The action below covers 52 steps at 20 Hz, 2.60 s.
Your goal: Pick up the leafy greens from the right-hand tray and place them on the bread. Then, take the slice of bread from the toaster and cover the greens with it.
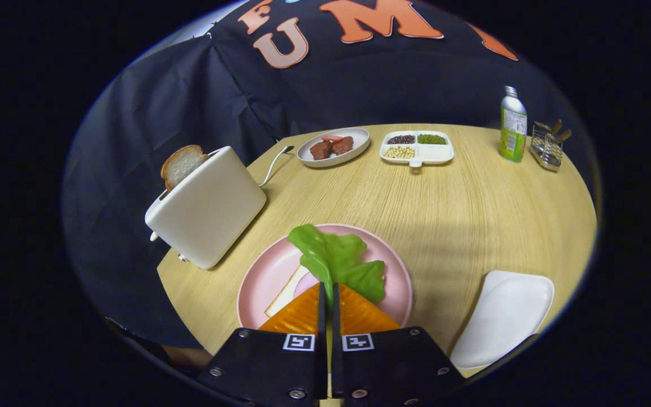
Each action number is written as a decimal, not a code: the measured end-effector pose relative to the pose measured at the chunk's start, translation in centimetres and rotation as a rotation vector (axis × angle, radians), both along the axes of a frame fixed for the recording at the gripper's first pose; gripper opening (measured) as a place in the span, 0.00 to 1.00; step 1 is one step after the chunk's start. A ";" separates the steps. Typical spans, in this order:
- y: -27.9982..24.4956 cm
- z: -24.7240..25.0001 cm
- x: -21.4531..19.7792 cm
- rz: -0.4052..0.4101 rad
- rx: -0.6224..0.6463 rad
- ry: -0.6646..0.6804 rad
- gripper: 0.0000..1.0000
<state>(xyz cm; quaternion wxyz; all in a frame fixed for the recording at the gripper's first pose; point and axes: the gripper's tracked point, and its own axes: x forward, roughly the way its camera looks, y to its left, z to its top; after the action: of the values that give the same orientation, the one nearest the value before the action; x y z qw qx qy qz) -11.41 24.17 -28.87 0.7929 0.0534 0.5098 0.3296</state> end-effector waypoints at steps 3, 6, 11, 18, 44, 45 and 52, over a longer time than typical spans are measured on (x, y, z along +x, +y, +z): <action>0.6 -0.2 -0.3 0.013 0.002 0.012 0.07; 1.2 0.1 -0.8 0.032 0.006 0.014 0.16; 1.7 0.4 -0.5 0.046 -0.005 -0.016 0.37; 2.4 3.9 2.4 0.009 -0.038 -0.097 0.65; 25.2 16.6 6.5 0.094 0.019 -0.025 0.96; 25.9 16.6 6.5 0.095 0.016 -0.015 0.96; 29.8 13.3 5.5 0.126 -0.033 0.091 0.77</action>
<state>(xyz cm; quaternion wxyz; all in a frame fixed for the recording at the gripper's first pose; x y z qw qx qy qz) -5.95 53.93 -15.62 0.7474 0.0232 0.5530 0.3675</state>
